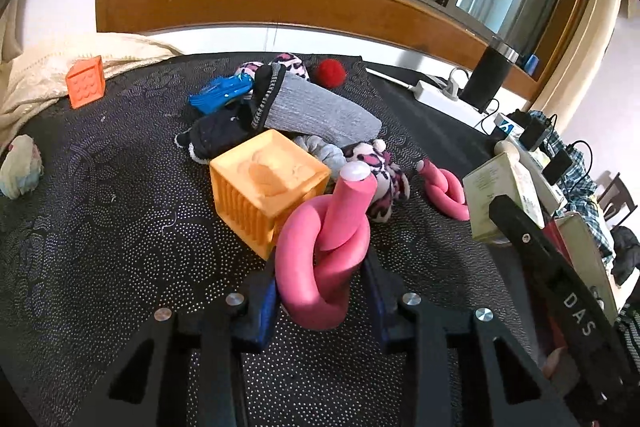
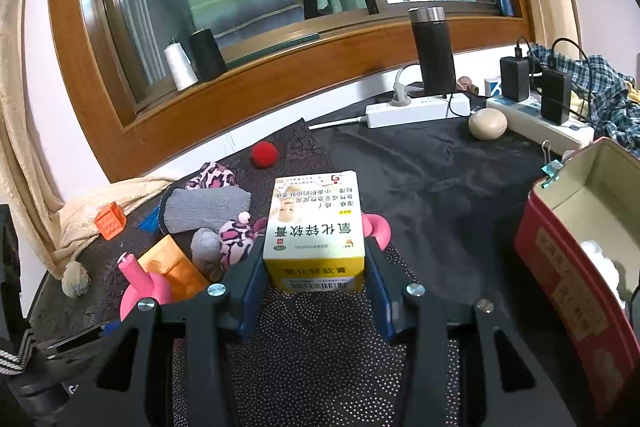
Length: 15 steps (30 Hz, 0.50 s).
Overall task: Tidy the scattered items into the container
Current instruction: 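Carry the medicine box and pink tube in both tools to the tin box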
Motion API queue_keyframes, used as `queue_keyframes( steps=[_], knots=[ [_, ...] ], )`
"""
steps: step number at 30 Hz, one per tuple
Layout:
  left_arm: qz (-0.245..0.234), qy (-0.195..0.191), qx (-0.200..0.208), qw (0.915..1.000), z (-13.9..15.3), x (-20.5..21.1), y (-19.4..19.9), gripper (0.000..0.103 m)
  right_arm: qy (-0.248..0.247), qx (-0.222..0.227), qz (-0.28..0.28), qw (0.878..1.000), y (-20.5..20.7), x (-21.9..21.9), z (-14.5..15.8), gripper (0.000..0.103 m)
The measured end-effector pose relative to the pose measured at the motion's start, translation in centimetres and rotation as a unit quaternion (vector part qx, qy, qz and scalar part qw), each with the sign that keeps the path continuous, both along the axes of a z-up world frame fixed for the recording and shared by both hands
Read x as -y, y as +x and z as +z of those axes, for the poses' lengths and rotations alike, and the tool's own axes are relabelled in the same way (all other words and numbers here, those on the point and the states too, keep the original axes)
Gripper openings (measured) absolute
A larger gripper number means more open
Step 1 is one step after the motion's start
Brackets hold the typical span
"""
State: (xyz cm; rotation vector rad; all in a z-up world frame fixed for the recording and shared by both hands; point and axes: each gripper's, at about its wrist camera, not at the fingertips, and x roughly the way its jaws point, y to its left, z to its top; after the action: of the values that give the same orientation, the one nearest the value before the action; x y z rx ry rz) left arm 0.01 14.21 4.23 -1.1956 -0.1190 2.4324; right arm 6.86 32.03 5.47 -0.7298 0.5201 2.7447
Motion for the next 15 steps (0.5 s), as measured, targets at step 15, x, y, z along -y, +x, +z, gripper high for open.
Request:
queue_keyframes(
  steps=[15],
  knots=[
    [-0.017,0.016,-0.016,0.9996,1.7,-0.7,1.8,0.039,0.02,-0.018,-0.036,0.999,2.3,-0.8,1.3,0.049]
  ],
)
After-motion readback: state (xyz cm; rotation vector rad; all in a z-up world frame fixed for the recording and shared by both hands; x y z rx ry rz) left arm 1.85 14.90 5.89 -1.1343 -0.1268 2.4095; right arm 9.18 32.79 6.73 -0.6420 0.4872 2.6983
